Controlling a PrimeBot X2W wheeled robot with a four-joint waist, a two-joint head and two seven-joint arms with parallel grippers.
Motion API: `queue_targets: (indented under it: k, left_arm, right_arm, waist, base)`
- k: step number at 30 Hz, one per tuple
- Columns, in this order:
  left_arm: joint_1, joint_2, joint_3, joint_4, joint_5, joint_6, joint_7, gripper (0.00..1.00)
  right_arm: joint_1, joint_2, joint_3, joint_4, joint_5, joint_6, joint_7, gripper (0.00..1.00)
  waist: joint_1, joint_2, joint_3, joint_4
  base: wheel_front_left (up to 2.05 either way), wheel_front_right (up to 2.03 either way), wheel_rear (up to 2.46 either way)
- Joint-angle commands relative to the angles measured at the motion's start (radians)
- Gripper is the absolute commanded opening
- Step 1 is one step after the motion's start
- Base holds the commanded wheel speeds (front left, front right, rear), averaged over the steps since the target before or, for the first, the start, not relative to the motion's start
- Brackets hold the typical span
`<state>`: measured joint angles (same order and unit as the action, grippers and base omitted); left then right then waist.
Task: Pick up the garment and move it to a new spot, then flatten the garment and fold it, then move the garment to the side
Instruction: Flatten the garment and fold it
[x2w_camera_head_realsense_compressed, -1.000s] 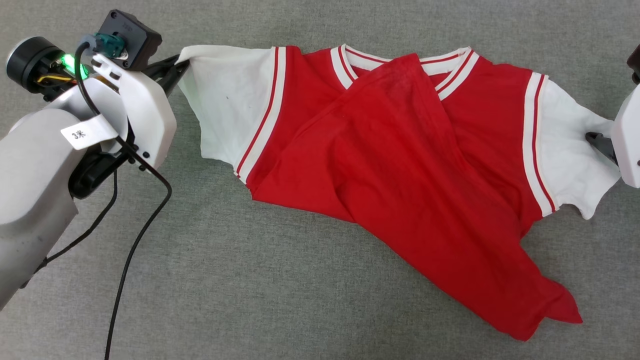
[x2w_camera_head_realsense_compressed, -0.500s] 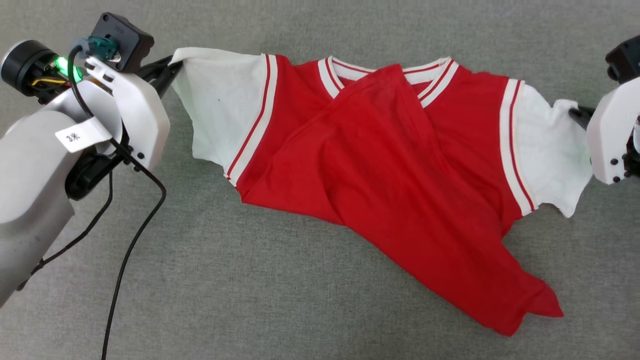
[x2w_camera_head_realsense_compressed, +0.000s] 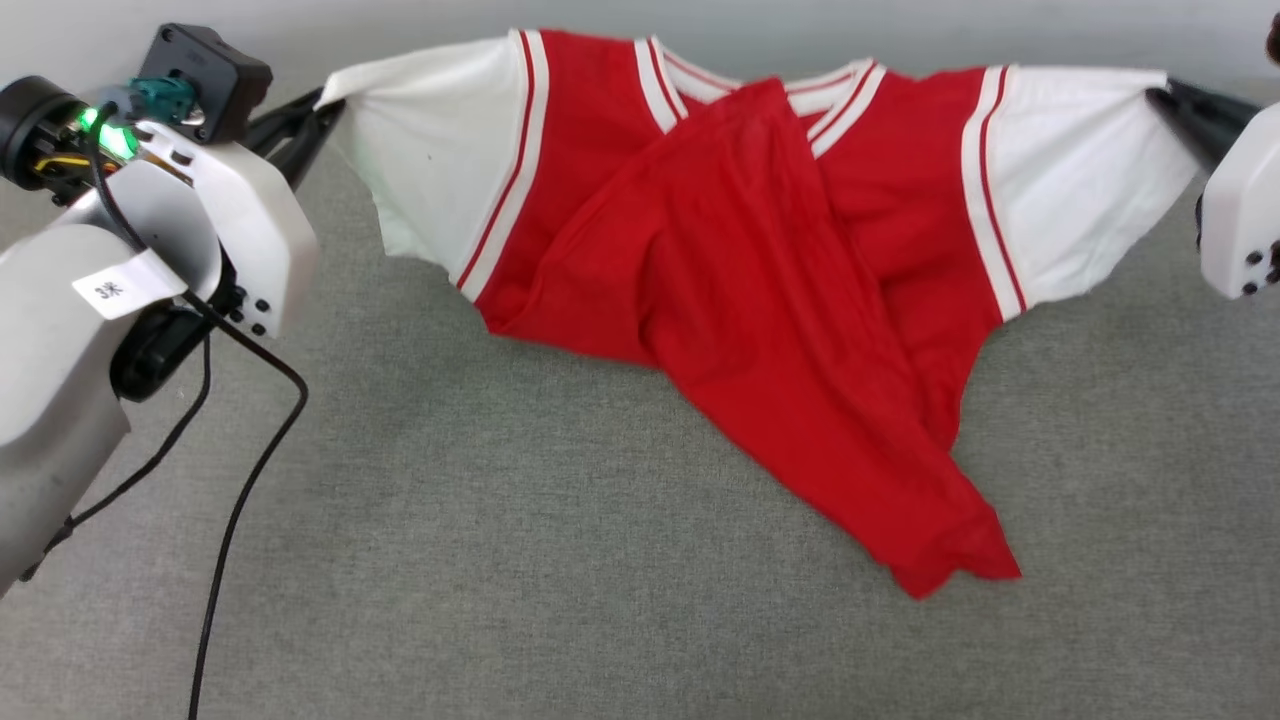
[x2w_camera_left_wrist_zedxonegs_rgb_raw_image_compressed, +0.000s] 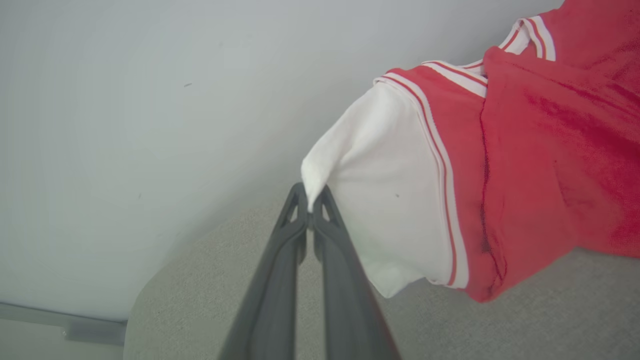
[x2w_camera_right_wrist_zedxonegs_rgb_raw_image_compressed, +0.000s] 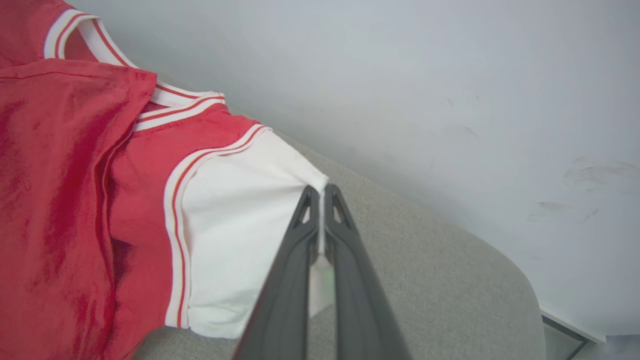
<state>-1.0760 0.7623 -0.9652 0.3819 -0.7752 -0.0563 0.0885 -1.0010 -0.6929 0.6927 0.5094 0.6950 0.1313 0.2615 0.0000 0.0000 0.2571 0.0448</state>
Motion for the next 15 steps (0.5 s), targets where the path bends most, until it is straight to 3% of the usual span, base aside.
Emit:
queue_targets:
  k: [1,8,15]
  left_arm:
    - [-0.010,0.005,0.006,-0.002,0.008,0.007,-0.008,0.00]
    - [-0.072,-0.005,0.037,-0.007,0.019,0.024,-0.048,0.00]
    - [-0.188,-0.043,0.072,0.040,0.041,0.030,-0.083,0.00]
  right_arm:
    - [-0.026,-0.008,-0.002,0.000,-0.007,-0.001,-0.013,0.00]
    - [-0.136,-0.001,-0.034,0.019,-0.063,-0.001,-0.097,0.00]
    - [-0.270,0.050,-0.074,0.073,-0.160,-0.001,-0.150,0.00]
  waist:
    - [0.0000,0.0000,-0.020,-0.008]
    - [0.0000,0.0000,-0.049,-0.023]
    - [0.0000,0.0000,-0.014,-0.043]
  base:
    - [0.00,0.00,0.00]
    - [0.00,0.00,0.00]
    - [0.00,0.00,0.00]
